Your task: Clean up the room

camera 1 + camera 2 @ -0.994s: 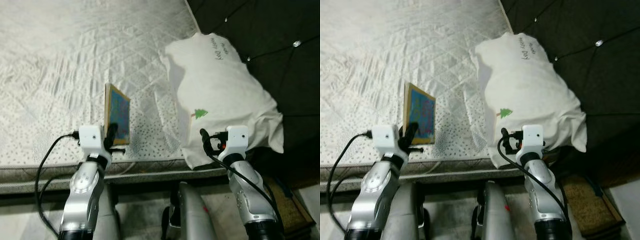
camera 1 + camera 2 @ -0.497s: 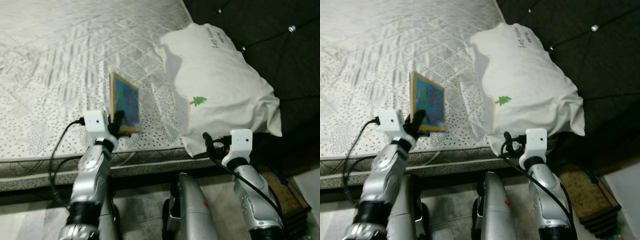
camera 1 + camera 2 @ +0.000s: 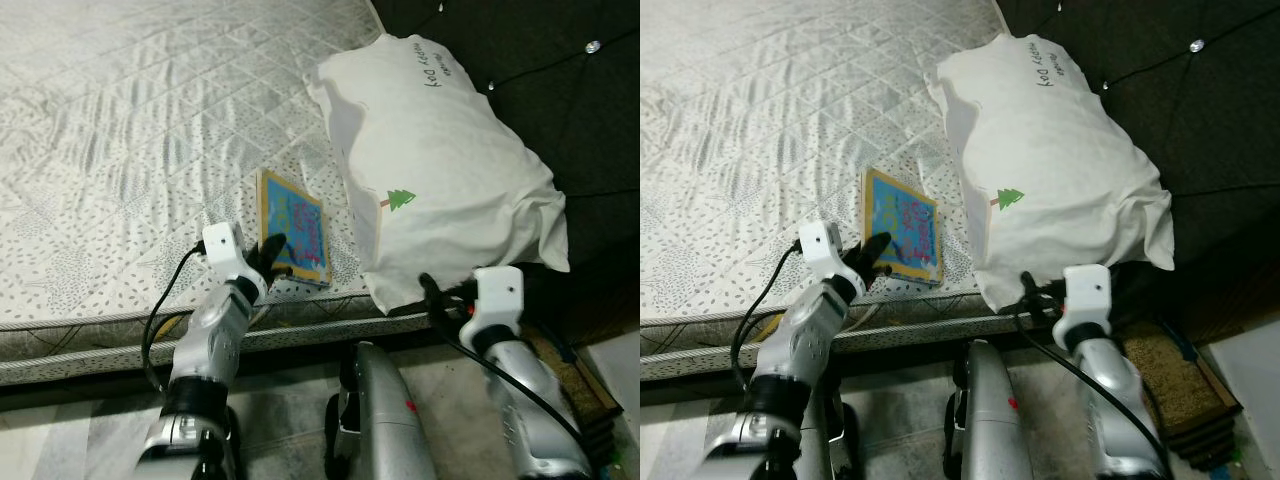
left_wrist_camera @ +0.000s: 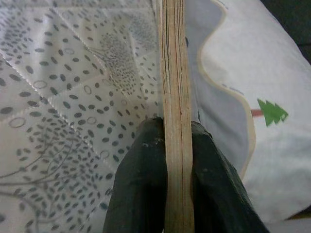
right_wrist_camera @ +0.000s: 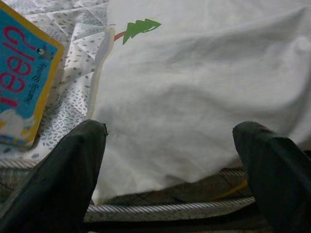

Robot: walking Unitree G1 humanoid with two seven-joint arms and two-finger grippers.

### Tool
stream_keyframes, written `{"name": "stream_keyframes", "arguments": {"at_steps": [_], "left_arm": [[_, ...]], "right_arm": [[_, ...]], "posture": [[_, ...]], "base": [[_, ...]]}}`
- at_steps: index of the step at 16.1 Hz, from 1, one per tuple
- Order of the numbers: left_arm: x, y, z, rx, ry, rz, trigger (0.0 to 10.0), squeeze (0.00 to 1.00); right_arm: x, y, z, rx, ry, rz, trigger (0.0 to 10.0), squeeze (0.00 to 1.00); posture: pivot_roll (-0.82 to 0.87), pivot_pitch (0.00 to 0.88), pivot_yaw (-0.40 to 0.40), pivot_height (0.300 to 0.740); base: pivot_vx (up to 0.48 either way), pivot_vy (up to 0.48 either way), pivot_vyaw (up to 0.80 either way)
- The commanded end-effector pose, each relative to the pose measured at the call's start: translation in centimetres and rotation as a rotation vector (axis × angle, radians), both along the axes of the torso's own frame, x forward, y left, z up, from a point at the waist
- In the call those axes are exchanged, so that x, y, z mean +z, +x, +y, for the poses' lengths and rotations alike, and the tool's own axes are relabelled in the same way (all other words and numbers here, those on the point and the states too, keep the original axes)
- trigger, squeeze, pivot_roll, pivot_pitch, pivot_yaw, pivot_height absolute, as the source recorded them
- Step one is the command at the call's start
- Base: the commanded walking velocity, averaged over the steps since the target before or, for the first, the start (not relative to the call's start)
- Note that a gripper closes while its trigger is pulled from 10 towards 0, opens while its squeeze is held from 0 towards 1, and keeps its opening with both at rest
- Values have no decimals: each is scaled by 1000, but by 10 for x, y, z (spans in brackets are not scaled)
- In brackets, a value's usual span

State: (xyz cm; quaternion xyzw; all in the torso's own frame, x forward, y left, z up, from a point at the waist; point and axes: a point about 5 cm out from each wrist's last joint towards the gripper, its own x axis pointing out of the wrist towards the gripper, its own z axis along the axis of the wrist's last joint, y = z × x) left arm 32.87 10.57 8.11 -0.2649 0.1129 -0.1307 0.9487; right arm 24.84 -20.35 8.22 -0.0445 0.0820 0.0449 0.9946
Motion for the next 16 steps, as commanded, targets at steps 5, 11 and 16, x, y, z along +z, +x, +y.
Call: {"name": "stream_keyframes", "arguments": {"at_steps": [5, 11, 16], "left_arm": [[0, 14, 0, 18, -104, 26, 10000, 0], [5, 24, -8, 19, -228, 26, 10000, 0], [0, 25, -18, -35, -280, 81, 10000, 0]], "right_arm": [[11, -24, -10, 62, 18, 8, 10000, 0], [1, -29, -2, 61, 0, 54, 10000, 0], [-18, -20, 55, 225, 74, 107, 10000, 0]], "posture": [[-170, 212, -159, 558], [-186, 216, -171, 543], [-181, 217, -169, 543]], "base": [[0, 0, 0], [0, 0, 0], [0, 0, 0]]}}
